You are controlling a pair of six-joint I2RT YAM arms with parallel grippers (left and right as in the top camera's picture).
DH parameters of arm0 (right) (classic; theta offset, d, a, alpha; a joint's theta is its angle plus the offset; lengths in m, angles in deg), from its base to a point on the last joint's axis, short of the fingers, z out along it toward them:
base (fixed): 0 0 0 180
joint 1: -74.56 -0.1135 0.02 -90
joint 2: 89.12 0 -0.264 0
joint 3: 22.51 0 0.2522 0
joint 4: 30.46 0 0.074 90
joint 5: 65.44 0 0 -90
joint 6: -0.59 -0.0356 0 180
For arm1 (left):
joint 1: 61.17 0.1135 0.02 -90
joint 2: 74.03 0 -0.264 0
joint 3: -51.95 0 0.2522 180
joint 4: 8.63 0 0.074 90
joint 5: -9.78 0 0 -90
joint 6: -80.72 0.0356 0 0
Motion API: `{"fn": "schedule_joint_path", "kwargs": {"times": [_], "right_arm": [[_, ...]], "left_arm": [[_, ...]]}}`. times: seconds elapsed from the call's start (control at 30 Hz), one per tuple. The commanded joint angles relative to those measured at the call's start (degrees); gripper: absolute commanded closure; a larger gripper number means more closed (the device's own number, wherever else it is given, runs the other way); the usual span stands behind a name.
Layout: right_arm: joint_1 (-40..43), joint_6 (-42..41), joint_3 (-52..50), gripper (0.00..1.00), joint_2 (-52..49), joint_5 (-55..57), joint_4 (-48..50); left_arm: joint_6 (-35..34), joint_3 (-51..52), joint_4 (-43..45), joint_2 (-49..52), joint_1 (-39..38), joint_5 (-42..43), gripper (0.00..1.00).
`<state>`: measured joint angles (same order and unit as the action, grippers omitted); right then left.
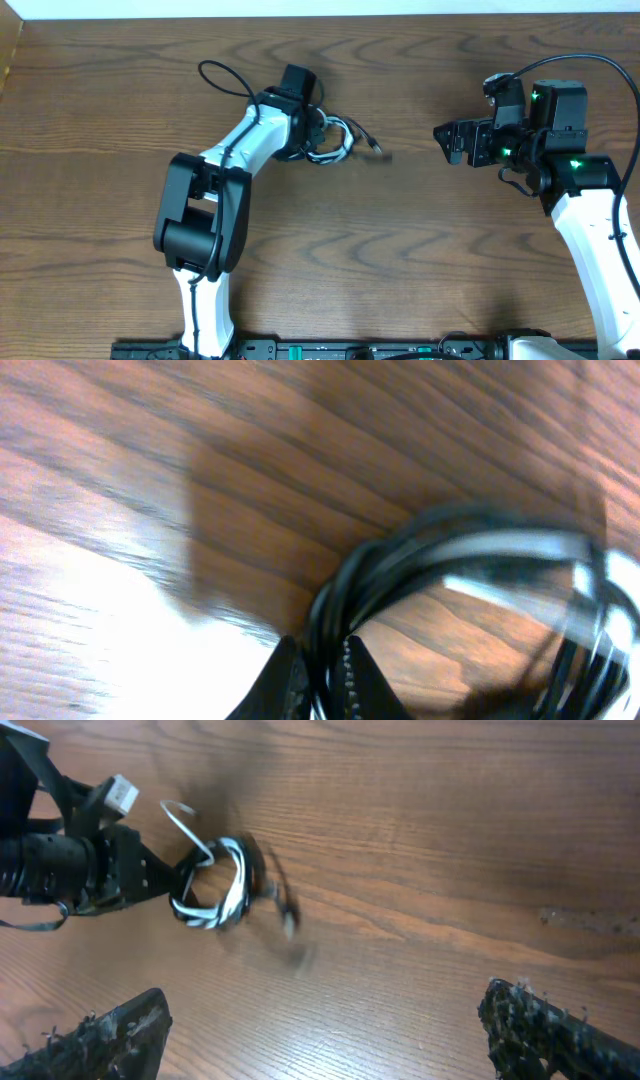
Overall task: Untangle cables
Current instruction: 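Lift the bundle with the left gripper and grasp it with the right gripper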
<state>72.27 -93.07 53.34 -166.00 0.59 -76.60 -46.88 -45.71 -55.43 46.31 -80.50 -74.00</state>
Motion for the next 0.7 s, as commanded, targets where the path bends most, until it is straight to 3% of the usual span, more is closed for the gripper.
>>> {"fn": "schedule_joint_path", "kwargs": {"times": [0.0,0.33,0.47,0.67], "right_arm": [[-0.44,-0.17,0.96,0.04,-0.28,0.02,-0.17],[-0.46,-1.03,0.96,0.03,-0.28,-0.35,0.22],[-0.46,-1.01,0.96,0.01,-0.28,-2.62,1.44],[-1.64,-1.14,0.96,0.02,-0.28,-6.62,5.42]], "left_arm": [[-0.04,0.20,0.57,0.22,-1.97,-0.92,0.93],[19.06,-0.04,3.58,-7.54,-2.97,8.04,0.93],[22.18,-0.02,2.71,-12.83,-2.99,8.83,0.93],[26.58,-0.02,2.64,-17.77,-2.99,16.41,0.93]]}}
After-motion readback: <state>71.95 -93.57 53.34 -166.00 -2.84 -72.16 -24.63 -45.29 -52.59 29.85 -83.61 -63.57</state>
